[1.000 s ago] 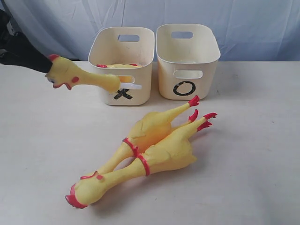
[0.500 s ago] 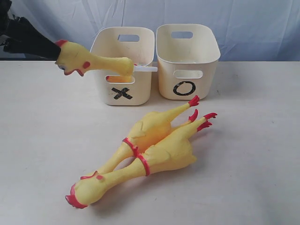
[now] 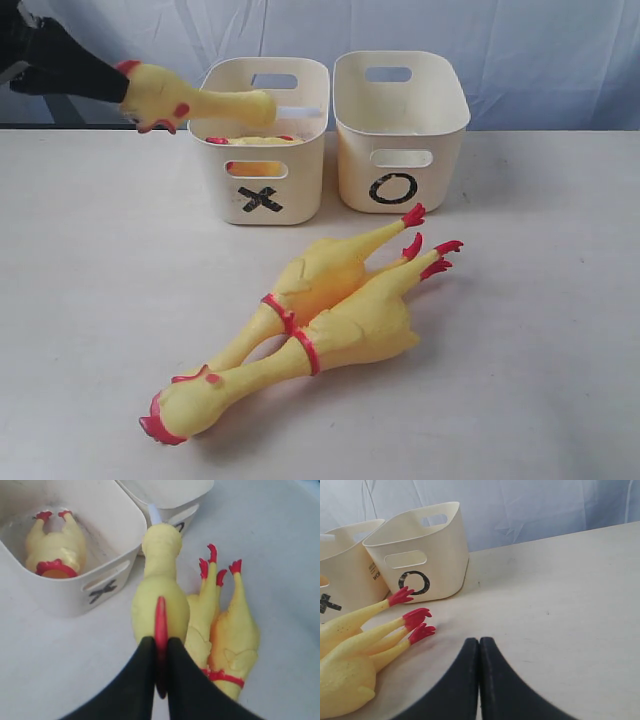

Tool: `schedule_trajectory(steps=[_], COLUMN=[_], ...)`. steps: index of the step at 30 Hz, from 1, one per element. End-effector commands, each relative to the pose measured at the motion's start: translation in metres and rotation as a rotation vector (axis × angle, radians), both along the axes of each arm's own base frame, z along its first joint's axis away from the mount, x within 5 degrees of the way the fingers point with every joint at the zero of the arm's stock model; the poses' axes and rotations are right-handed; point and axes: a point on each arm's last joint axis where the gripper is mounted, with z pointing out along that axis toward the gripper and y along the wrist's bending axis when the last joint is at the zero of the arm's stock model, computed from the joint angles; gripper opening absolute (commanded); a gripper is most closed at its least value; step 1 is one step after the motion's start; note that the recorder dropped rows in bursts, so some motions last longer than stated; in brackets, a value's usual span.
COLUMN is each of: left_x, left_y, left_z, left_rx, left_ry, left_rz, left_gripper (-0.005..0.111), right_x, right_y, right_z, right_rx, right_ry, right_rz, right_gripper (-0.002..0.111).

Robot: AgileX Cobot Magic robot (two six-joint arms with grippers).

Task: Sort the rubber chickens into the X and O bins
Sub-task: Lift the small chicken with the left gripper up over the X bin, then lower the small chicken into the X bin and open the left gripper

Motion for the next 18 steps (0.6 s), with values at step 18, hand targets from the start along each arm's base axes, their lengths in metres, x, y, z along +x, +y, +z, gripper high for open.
schedule_trajectory(steps=[18], left_x=[0.067], left_y=[0.007], left_z=[-0.032], left_rx=[-0.144], left_ry=[-0.144], left_rz=[0.277], left_gripper=[0.0], right_x=[0.0], right_y=[0.0], right_z=[0.001], right_rx=[-0.003], right_ry=[-0.013], right_rz=[0.002], right_gripper=[-0.001])
